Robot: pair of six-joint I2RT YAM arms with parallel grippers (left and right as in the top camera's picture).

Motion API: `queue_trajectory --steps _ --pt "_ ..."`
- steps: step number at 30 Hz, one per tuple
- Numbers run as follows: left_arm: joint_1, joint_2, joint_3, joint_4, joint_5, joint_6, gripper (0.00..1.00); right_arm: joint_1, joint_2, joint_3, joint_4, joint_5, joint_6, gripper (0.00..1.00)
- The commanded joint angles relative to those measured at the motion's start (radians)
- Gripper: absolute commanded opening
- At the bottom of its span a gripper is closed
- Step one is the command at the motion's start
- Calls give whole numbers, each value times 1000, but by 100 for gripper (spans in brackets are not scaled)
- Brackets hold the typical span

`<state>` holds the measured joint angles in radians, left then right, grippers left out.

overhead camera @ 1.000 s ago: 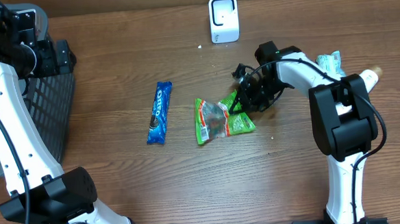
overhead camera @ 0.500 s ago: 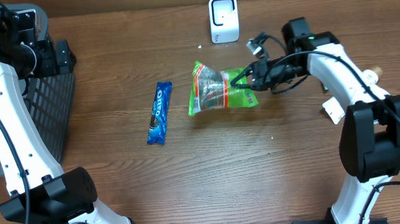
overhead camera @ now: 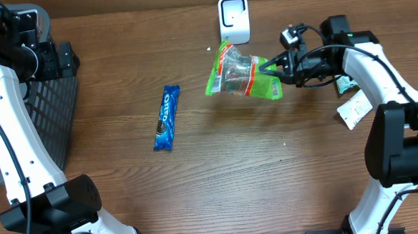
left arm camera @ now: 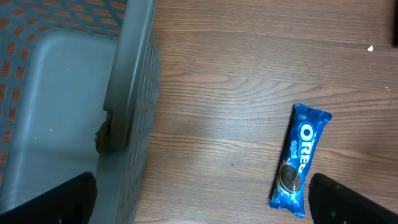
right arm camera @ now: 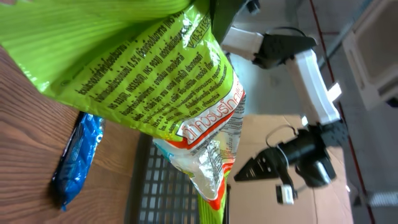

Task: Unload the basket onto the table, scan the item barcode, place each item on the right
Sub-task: 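Lift the green bag with the right gripper toward the scanner, then hold the green bag under the scanner window with the right gripper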

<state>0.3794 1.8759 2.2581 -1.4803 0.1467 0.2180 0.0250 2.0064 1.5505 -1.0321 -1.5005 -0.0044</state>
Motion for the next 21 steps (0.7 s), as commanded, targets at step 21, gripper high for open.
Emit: queue_trajectory --steps 21 --pt "-8 -19 2 0 11 21 100 -109 -159 10 17 116 -26 4"
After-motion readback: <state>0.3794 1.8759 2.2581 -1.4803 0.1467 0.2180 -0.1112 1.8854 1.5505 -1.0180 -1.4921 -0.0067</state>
